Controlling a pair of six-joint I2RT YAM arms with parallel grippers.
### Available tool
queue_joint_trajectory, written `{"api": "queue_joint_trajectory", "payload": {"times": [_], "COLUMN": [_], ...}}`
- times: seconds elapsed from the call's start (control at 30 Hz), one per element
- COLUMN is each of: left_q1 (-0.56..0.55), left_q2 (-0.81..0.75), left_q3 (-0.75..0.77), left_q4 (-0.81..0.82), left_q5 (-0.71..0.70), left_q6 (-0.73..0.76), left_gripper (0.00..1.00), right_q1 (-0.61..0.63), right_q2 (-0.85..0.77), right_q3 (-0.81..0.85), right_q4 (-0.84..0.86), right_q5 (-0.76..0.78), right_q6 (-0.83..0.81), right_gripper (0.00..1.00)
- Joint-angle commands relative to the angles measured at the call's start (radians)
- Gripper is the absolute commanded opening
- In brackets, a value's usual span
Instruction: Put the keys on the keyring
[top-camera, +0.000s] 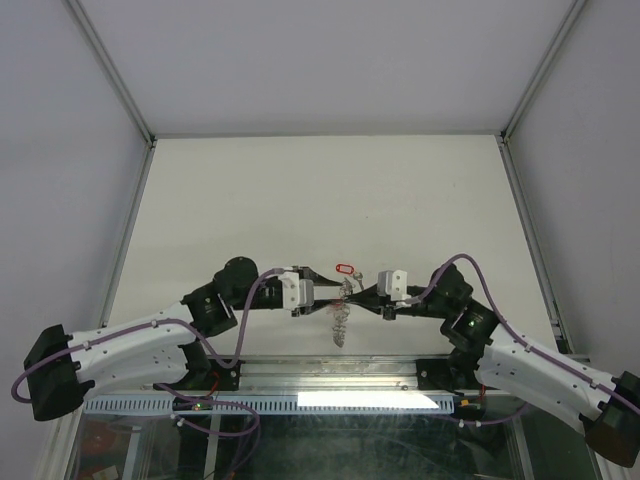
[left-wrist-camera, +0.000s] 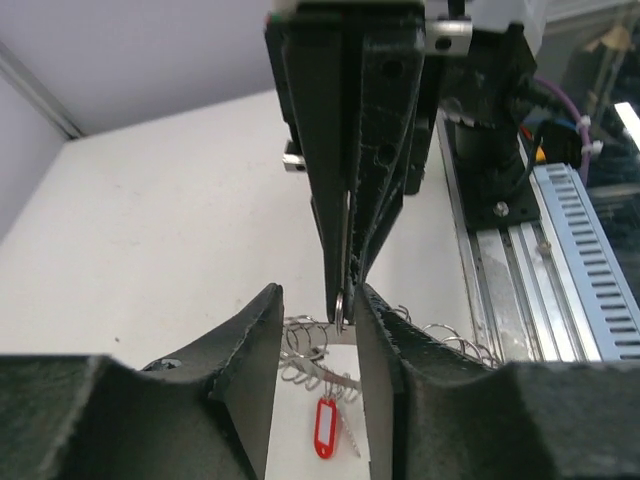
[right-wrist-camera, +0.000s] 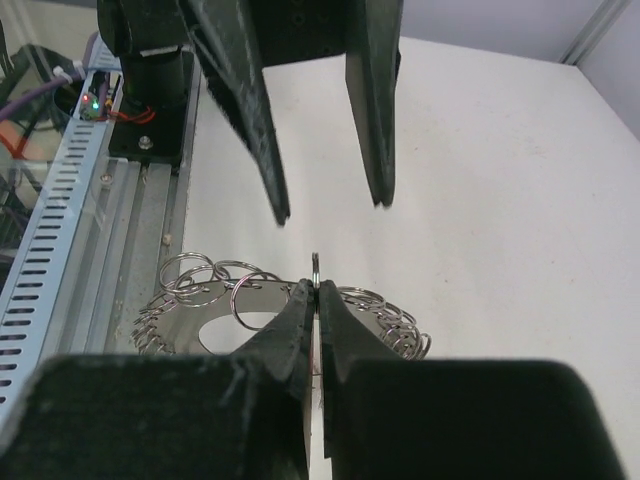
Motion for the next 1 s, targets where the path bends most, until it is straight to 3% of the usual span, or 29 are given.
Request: {"api": "queue_joint_trajectory", "payload": {"times": [0.0,0.1,0.2,0.47,0.97], "left_q1": [-0.006,-0.005,-0.005,-0.005,-0.006], "left_q2": [-0.099,-0.115,-0.103,-0.091,-0.024], "left_q3": [-0.024,-0.028,-0.029,-0.037,-0.007], "left_q4": [0.113,0.107,0.108,0.132,0.160], "left_q5": [-0.060,-0.050,-0.022,0.013,0.069], "left_q6": [-0.021,-0.023,-0.036,-0.052,-0.042], "left_gripper": [0.31,0.23,0.21,0.34,0.25], "right_q1": [0.004,0.004,0.004,0.004,0.004], "right_q2": [-0.039,-0.050,-0.057,-0.084,-0.081], "right_q3": [-0.027,-0.068,-0.112,-0.166,-0.165], "right_q4": [0.251,0.359,0.488,0.639,0.637], "right_q5": [0.014,0.033,0.049,0.071,0.001], "right_q6": [0.094,0.140,0.187,0.220,0.210], "right_gripper": [0.00,0.00,0.00,0.00,0.00]}}
